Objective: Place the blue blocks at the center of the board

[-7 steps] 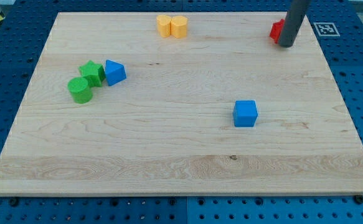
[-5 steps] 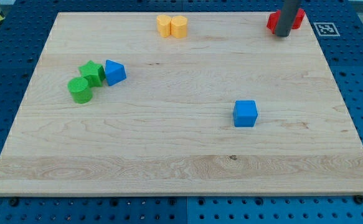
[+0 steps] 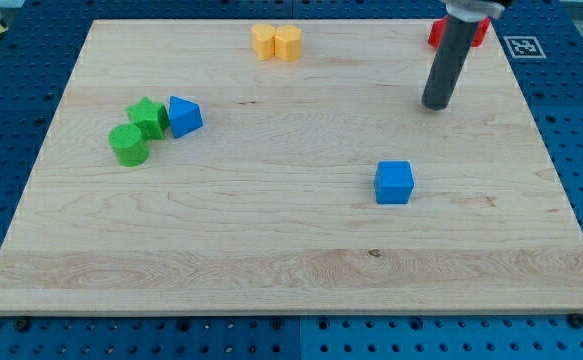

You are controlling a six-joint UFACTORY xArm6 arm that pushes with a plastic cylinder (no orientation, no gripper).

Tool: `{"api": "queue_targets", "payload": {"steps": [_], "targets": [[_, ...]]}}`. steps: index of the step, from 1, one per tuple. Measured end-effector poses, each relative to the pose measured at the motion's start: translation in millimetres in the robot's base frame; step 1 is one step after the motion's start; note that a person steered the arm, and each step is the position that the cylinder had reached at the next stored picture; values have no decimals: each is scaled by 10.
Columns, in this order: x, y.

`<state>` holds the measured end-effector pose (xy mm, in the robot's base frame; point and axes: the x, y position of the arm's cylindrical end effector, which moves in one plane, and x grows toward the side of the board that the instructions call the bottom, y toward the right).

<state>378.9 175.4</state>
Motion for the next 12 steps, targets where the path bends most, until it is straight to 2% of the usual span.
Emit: {"api": "queue_targets", "payload": {"steps": [3, 4, 5, 7, 9, 10, 12], "targets": [[1355, 145], [1652, -213], [1660, -583], [935, -599], [1006, -526], [744, -548], [643, -934]]}}
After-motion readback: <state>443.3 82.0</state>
